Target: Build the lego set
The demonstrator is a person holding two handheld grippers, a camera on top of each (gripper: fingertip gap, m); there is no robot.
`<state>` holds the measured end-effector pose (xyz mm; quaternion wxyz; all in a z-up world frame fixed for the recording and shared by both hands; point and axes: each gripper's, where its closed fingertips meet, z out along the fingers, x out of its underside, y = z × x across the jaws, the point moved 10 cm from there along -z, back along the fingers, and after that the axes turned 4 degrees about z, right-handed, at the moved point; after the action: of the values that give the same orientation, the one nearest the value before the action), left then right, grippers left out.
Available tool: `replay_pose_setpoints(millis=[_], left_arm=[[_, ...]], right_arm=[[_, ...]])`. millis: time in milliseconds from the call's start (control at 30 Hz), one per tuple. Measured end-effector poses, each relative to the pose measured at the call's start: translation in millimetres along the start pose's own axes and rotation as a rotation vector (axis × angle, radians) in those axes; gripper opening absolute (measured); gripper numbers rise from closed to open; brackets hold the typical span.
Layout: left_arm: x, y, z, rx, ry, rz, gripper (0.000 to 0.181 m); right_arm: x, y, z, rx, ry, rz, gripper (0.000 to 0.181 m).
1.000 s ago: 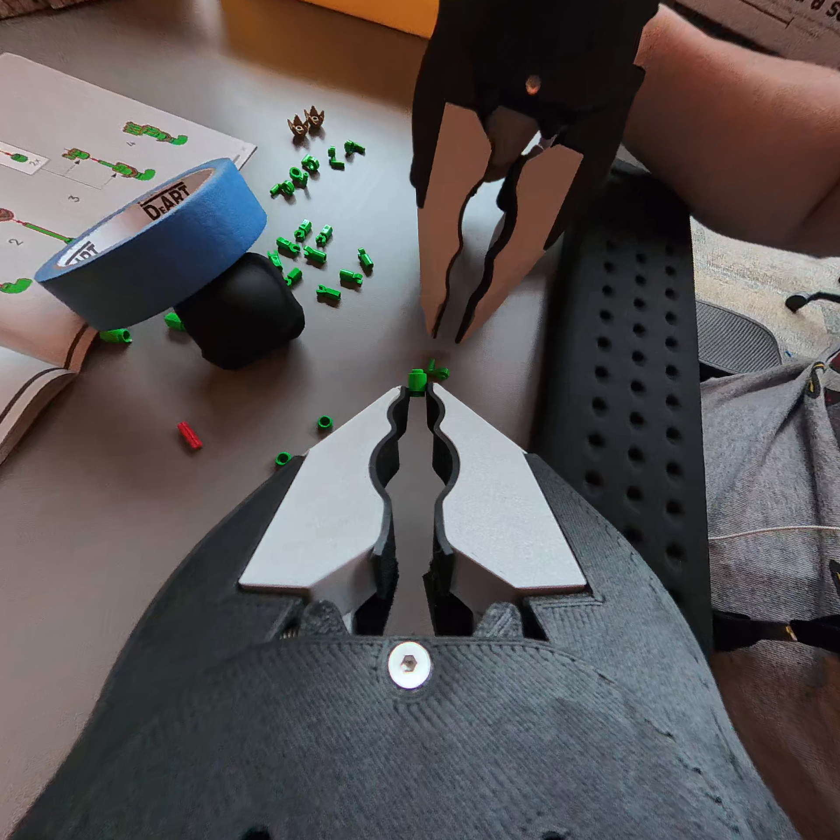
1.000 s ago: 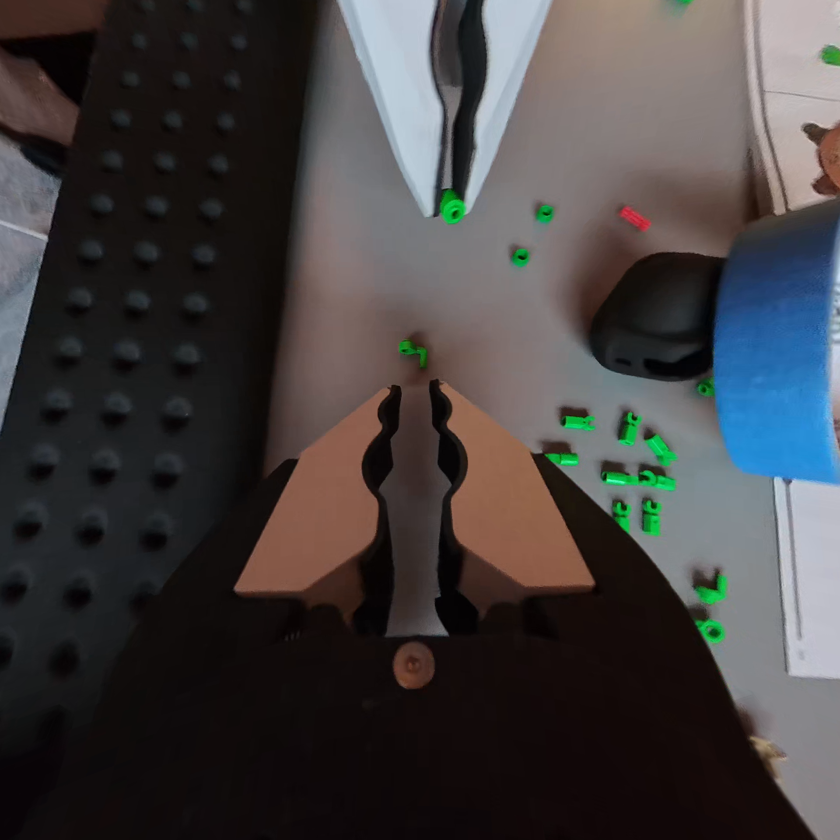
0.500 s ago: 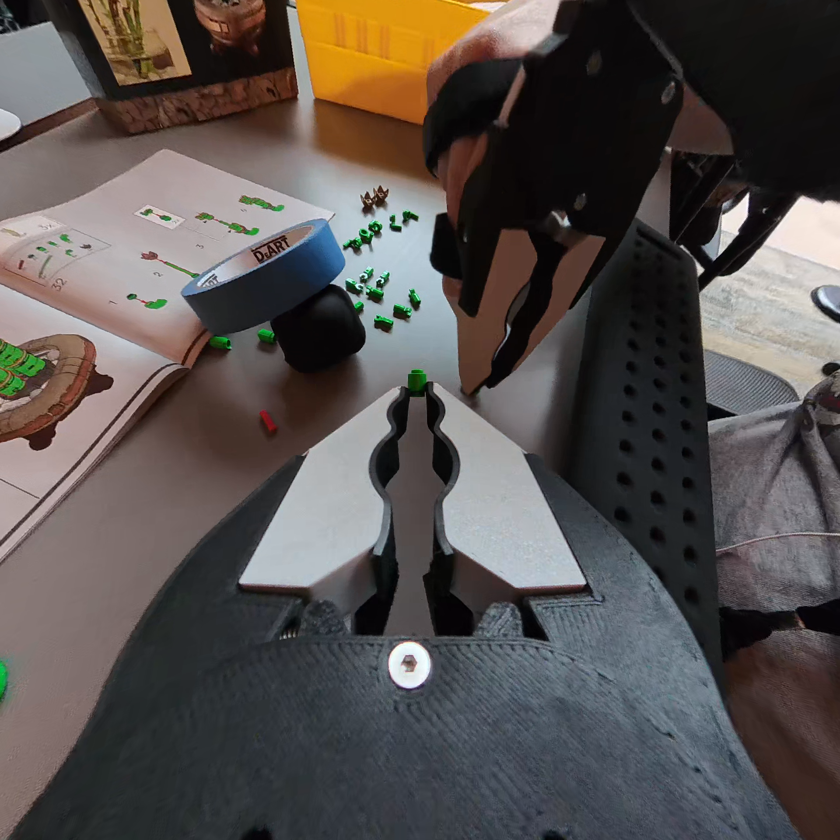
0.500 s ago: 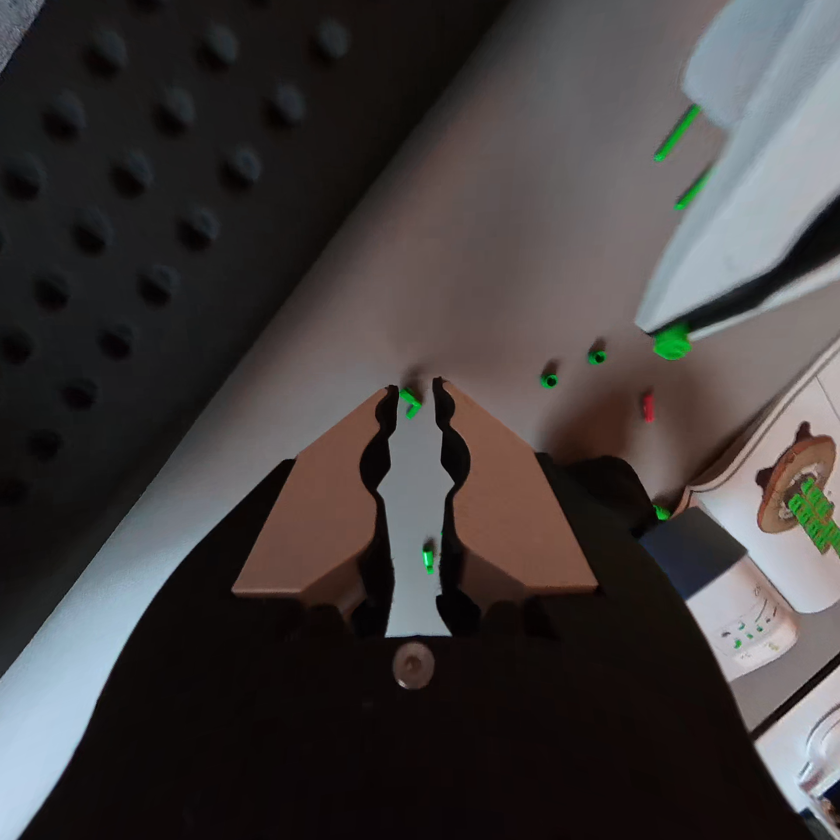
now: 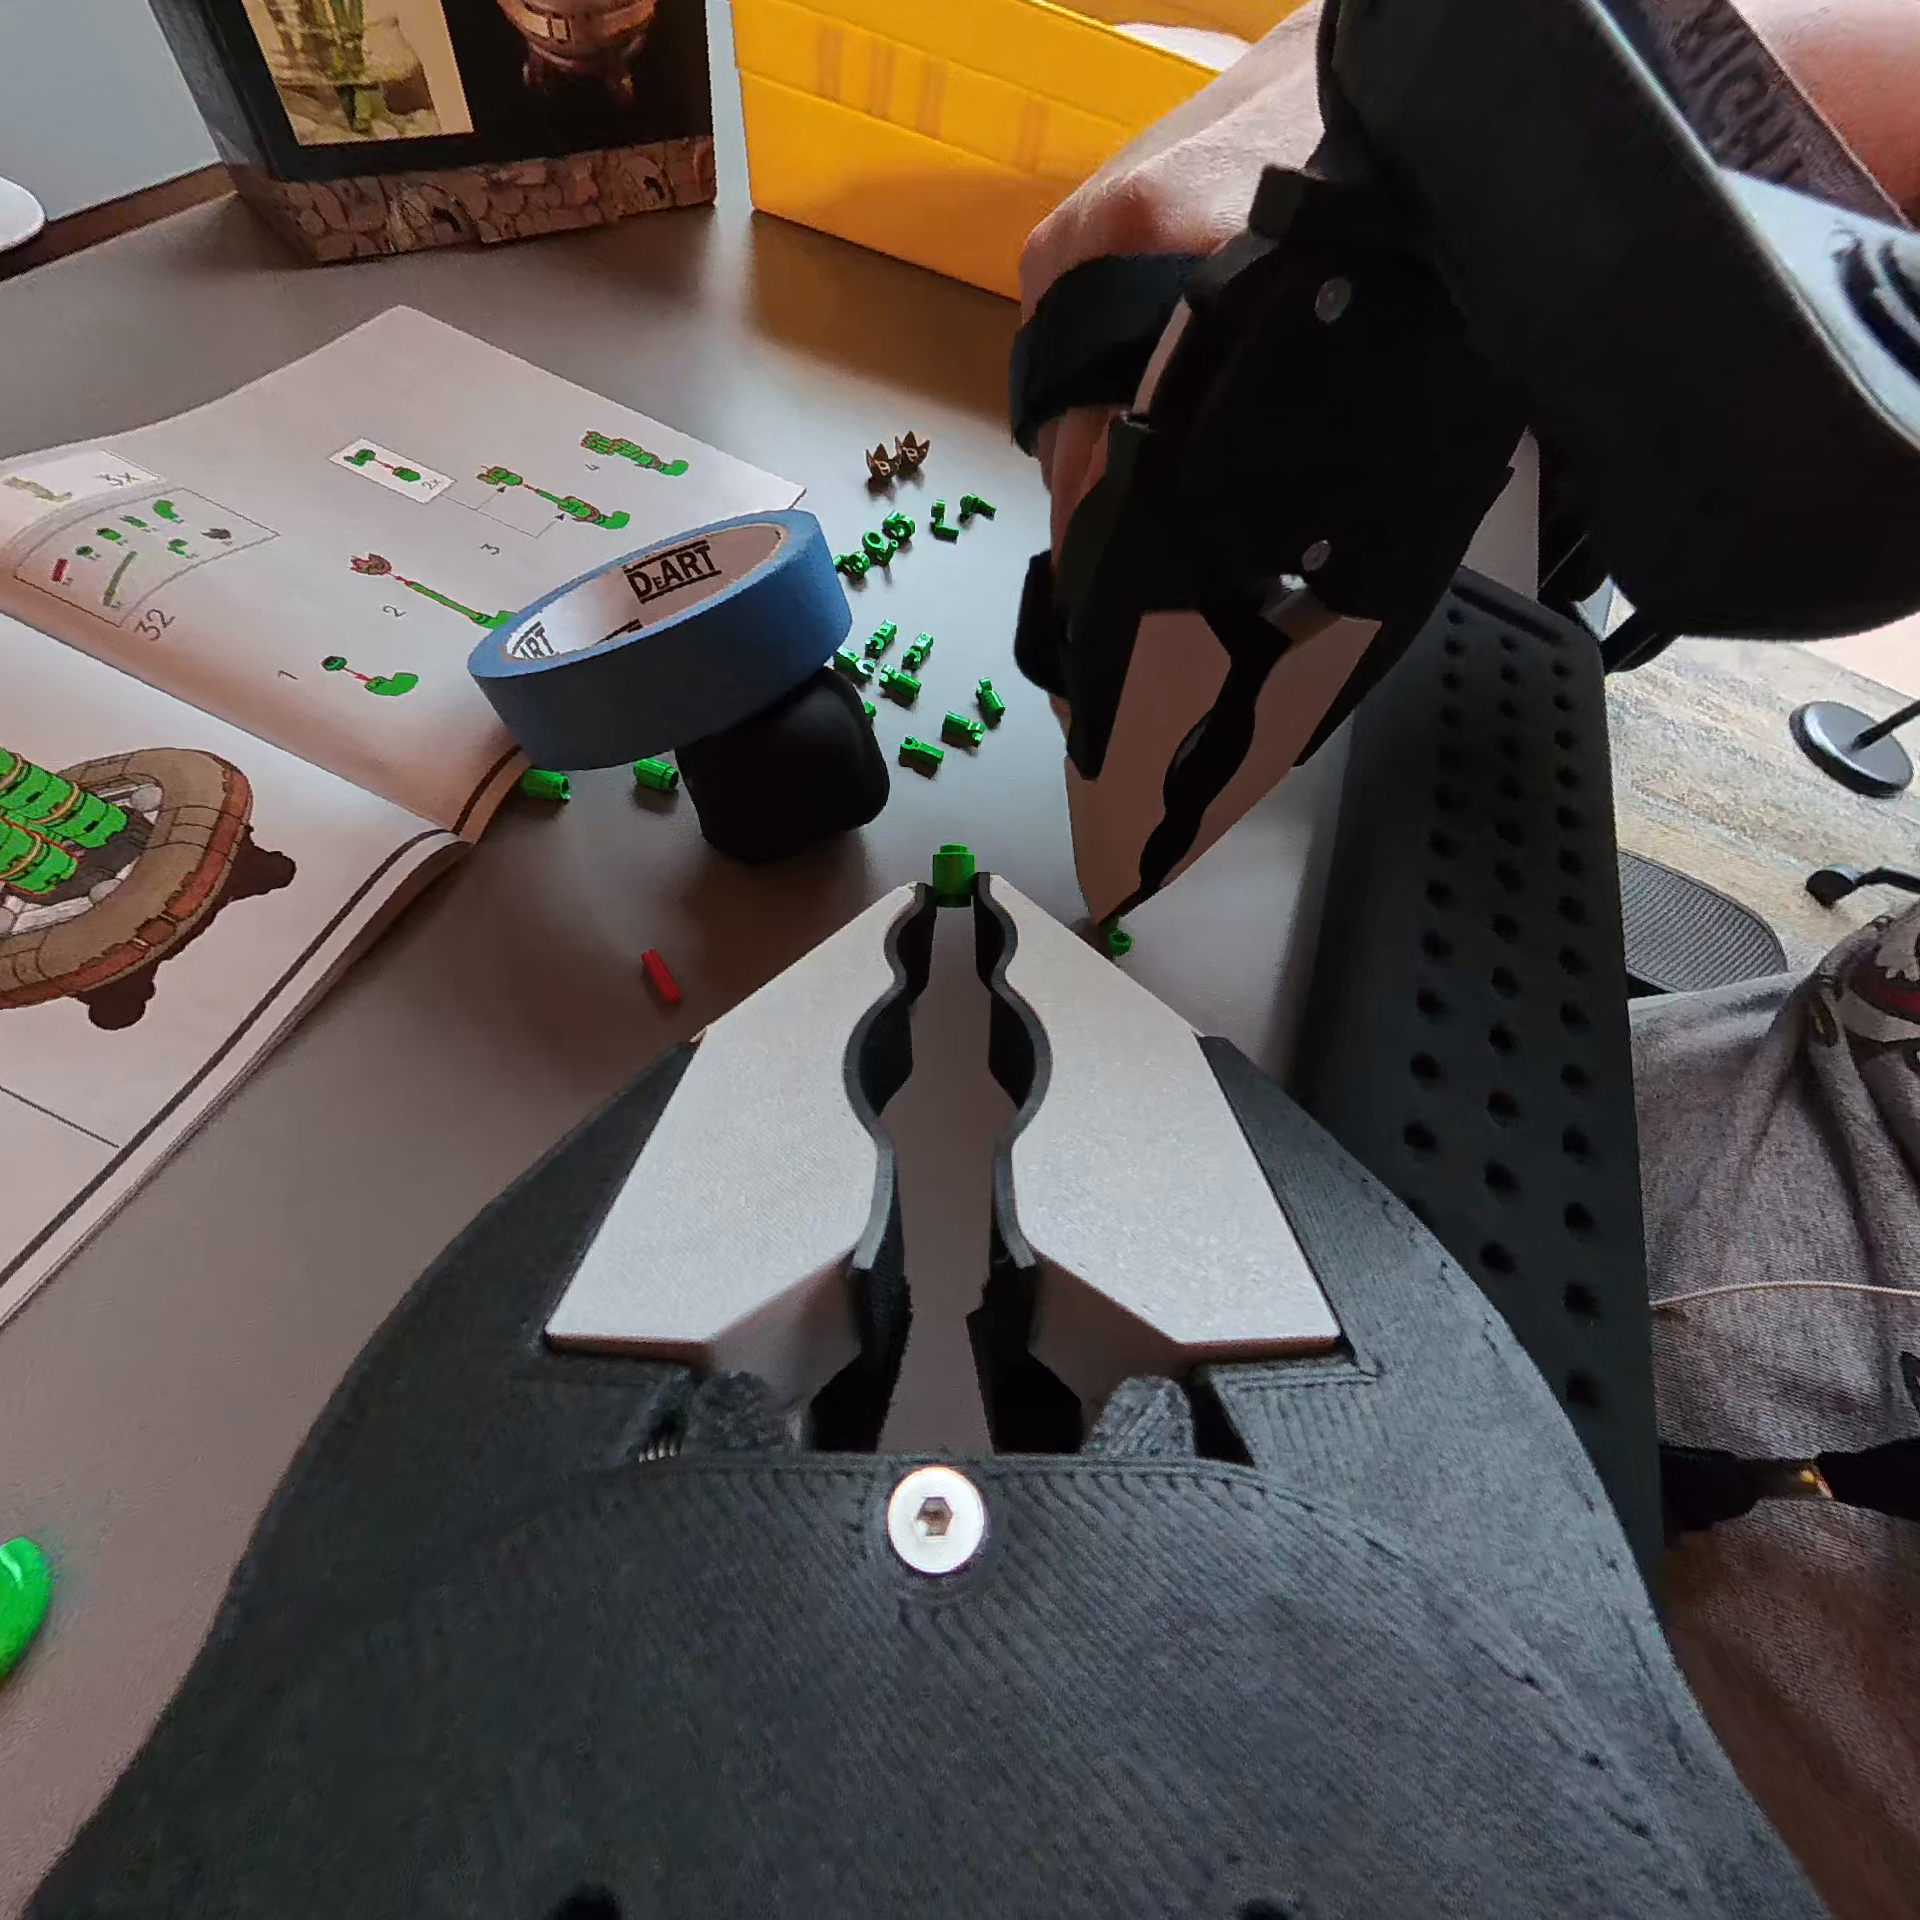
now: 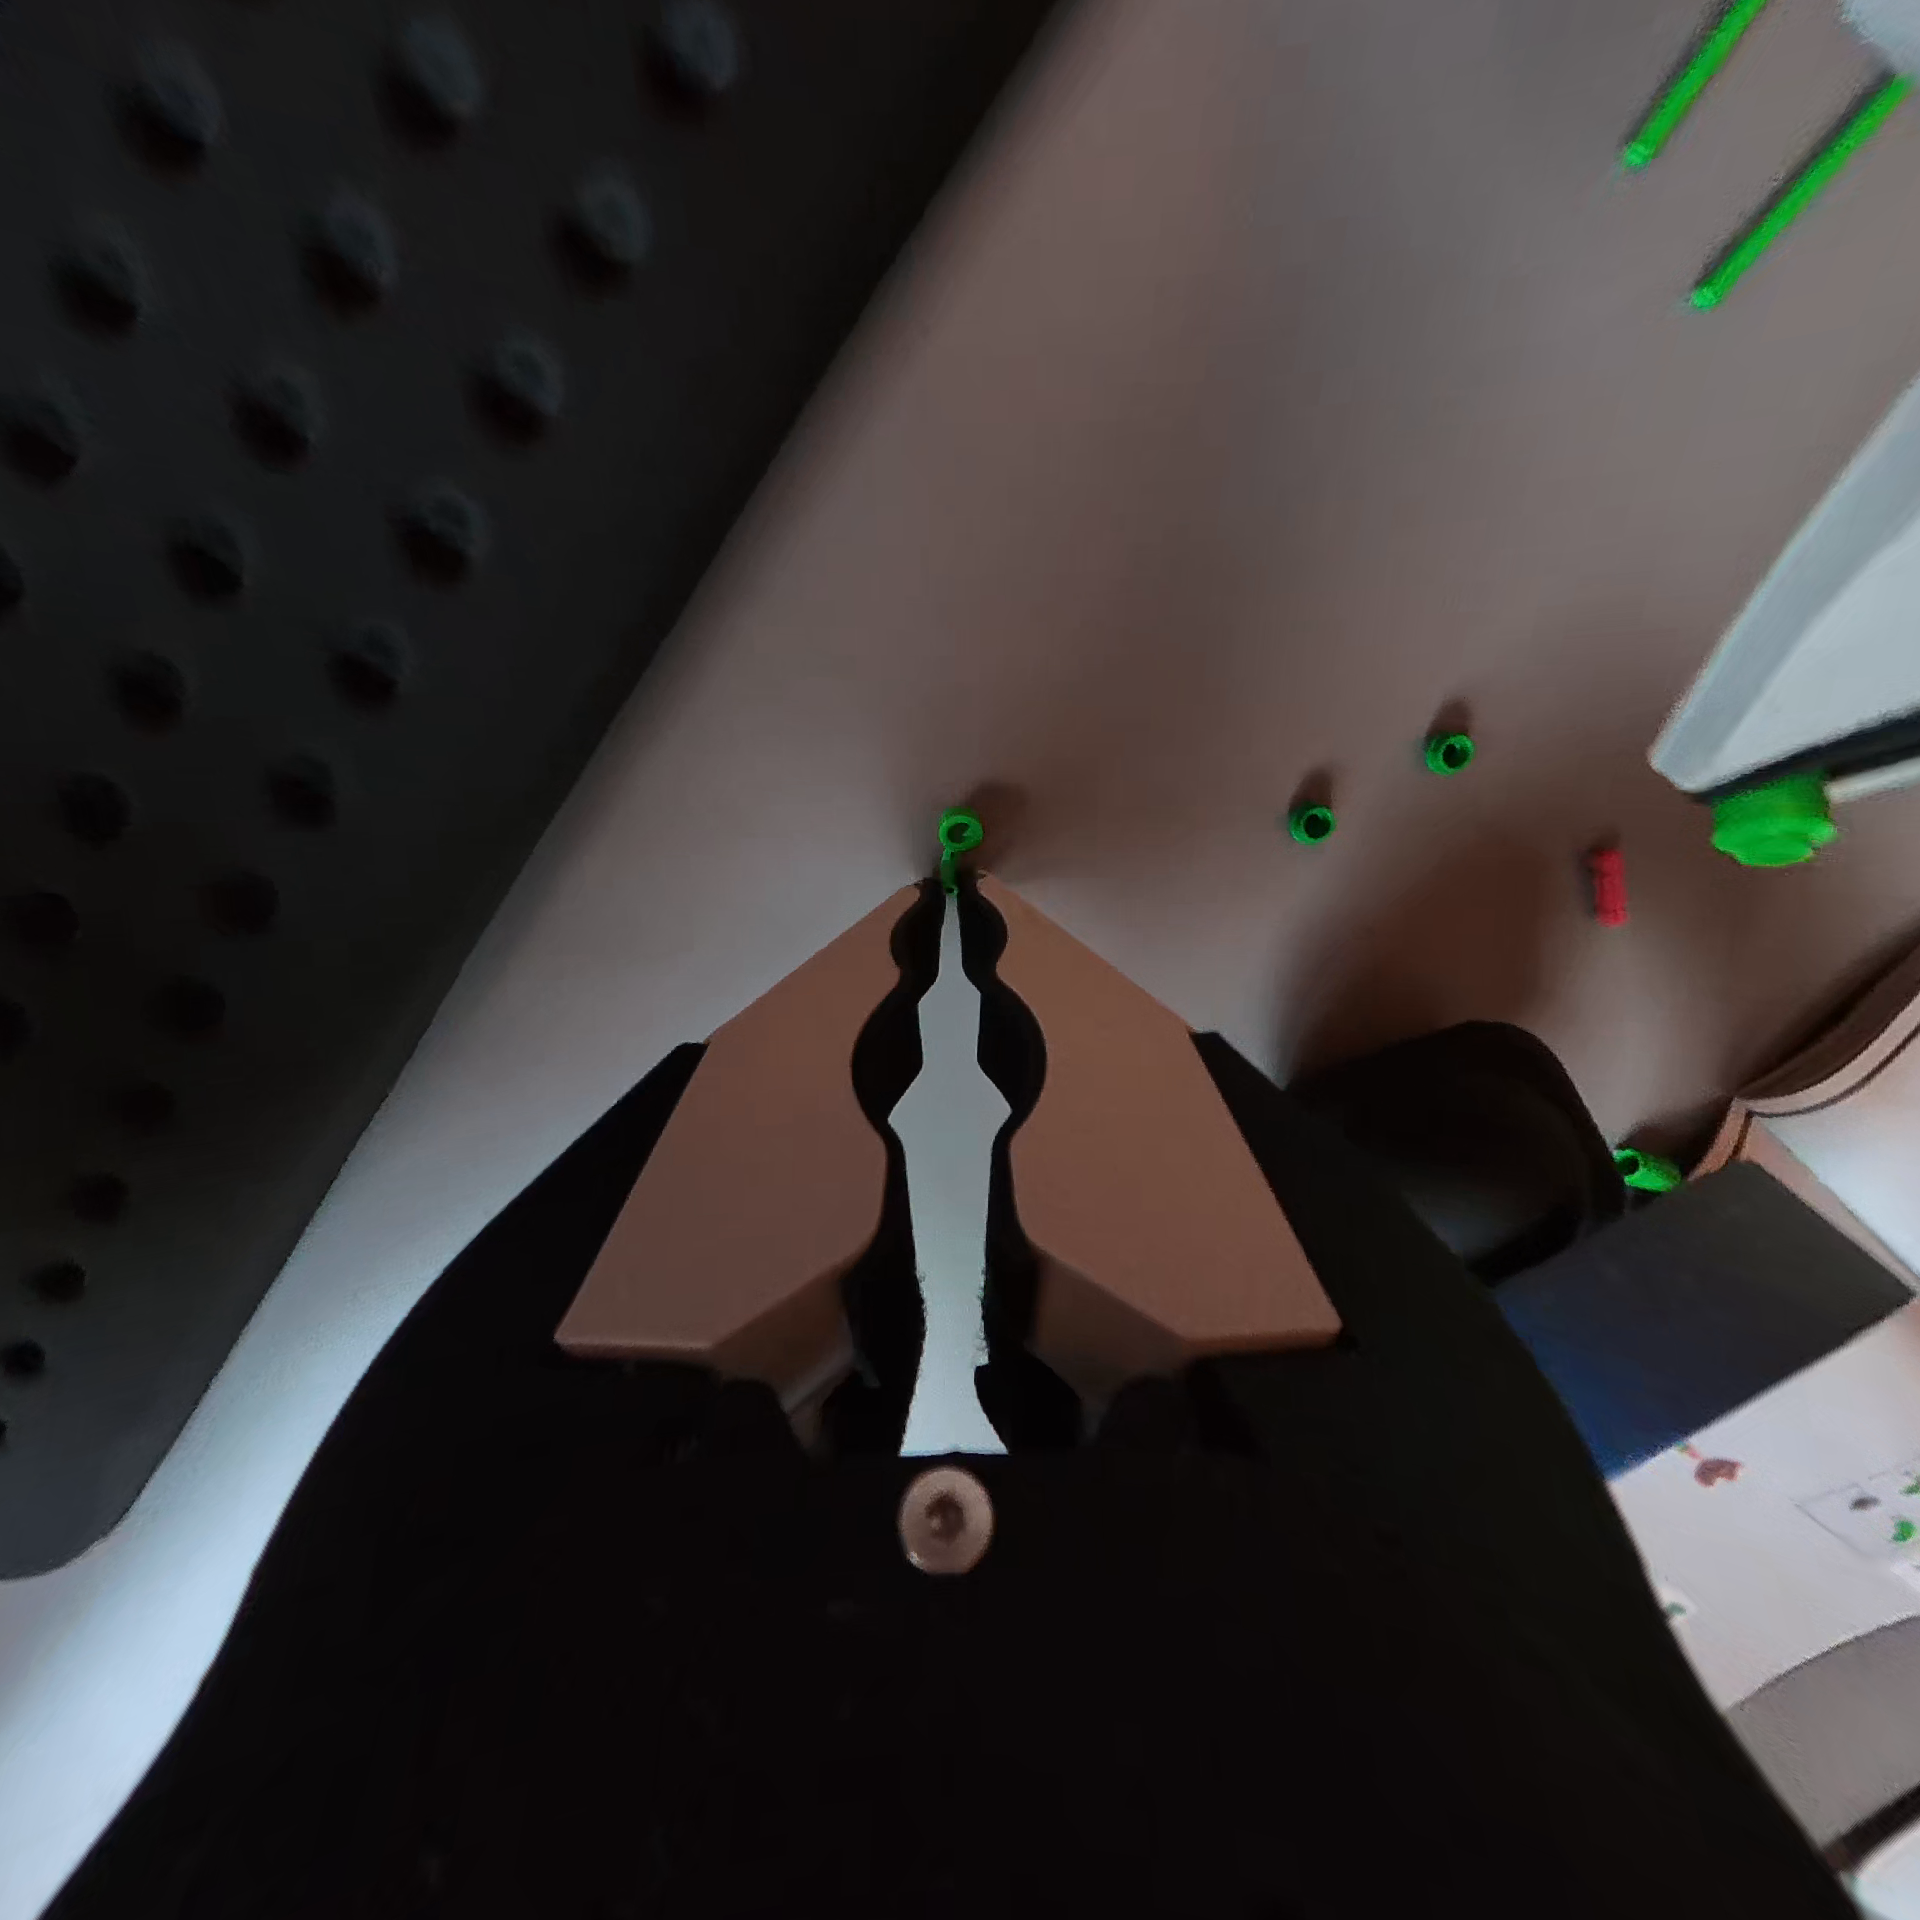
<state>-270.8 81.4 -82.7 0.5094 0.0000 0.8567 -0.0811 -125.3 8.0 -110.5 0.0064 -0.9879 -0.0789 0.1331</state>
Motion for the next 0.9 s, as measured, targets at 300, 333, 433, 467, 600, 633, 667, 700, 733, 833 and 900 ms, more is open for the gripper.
replay_pose_setpoints(millis=[300,333,433,467,600,633,667,700,733,833,900], left_arm=[[7.3,-2.3,0.9,0.020,0.006,-0.036,0.006],[8.0,-3.6,2.5,0.026,0.012,-0.035,0.006],[10.5,-8.3,7.7,0.039,0.034,-0.019,0.006],[11.4,-9.4,9.2,0.041,0.044,-0.015,0.006],[13.8,-11.1,12.9,0.039,0.074,-0.009,0.006],[14.2,-11.5,13.0,0.035,0.077,-0.006,0.006],[14.5,-11.8,12.8,0.031,0.079,-0.004,0.006],[14.8,-11.8,12.5,0.027,0.081,-0.003,0.006],[14.9,-11.6,12.1,0.024,0.080,-0.005,0.006],[14.6,-10.8,11.7,0.032,0.070,-0.025,0.006],[14.9,-10.6,12.2,0.041,0.067,-0.038,0.006]], right_arm=[[13.8,4.2,-8.2,0.026,-0.228,0.415,0.001],[17.0,4.9,-8.9,0.014,-0.275,0.475,0.001],[27.3,6.7,-9.0,-0.028,-0.418,0.645,0.001],[30.4,7.5,-8.4,-0.045,-0.449,0.697,0.001],[38.9,10.9,-6.7,0.025,-0.449,0.849,0.001],[38.5,14.2,-7.5,0.046,-0.451,0.860,0.001],[38.2,17.5,-8.4,0.070,-0.456,0.872,0.001],[38.3,21.1,-8.9,0.086,-0.457,0.885,0.001],[38.6,24.8,-9.5,0.095,-0.466,0.897,0.001],[42.6,34.9,-12.3,0.116,-0.520,0.923,0.001],[49.0,39.5,-13.5,0.136,-0.538,0.943,0.001]])
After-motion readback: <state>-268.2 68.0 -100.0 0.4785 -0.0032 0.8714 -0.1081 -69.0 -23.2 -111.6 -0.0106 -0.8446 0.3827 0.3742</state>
